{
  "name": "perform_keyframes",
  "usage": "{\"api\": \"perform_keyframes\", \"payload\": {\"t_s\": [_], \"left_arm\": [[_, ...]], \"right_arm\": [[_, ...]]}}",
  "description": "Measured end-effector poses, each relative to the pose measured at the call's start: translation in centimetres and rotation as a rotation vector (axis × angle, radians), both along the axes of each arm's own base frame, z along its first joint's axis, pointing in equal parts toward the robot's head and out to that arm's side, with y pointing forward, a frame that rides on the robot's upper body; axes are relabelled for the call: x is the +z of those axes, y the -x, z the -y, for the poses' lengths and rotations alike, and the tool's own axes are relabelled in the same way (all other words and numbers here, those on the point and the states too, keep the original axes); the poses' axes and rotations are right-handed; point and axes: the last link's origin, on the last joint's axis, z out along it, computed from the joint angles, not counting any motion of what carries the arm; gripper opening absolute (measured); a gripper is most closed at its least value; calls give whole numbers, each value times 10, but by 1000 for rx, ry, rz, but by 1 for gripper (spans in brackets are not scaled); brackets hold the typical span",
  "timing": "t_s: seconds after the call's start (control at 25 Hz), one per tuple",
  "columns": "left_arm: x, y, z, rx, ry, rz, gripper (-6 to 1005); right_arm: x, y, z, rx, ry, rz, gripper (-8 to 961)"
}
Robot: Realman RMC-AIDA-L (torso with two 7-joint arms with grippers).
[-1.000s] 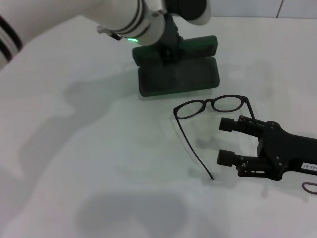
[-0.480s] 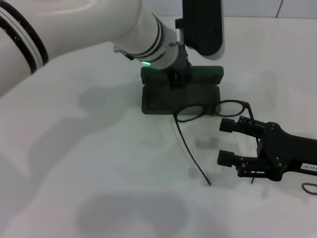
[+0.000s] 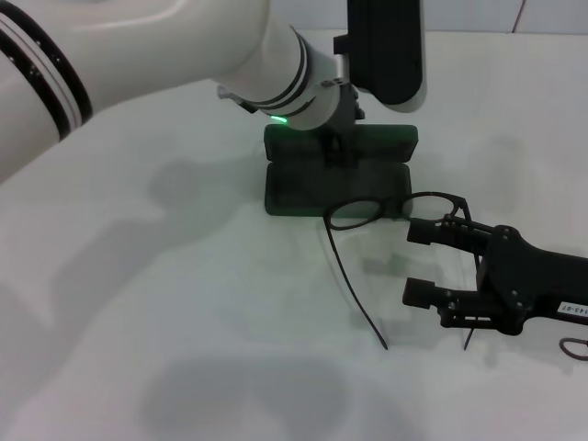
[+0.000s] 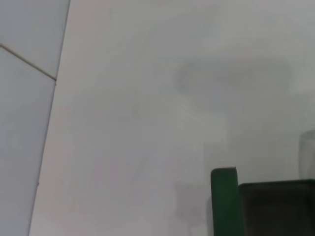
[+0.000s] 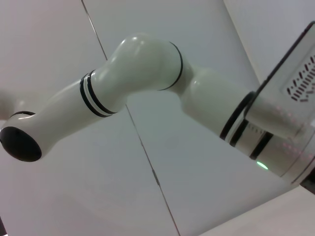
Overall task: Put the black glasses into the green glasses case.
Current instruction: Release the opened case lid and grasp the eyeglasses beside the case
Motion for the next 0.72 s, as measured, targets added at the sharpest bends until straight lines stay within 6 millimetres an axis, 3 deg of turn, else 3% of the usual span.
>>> {"api": "perform_keyframes", "payload": {"t_s": [0.2,0.36,0.44,0.48,0.52,0.6,0.72], "left_arm": [[8,-10,3,-11,-7,43,405],[29,-20,4,16,-48,177,467],[47,-24,6,49,-71,312,465],[71,-24,11,77,-90,482,464],[71,-24,11,77,-90,482,463],[98,-21,21,84,-98,672,462],[135,4,41,88,-79,957,459]], "right_arm": [[0,-2,-4,-16,-6,21,855],[6,-2,-19,-7,-31,93,852],[12,2,-30,3,-63,137,850],[17,5,-36,10,-70,162,849],[21,8,-41,17,-74,181,848],[30,17,-49,36,-66,232,846],[43,28,-61,27,-55,338,843]]}}
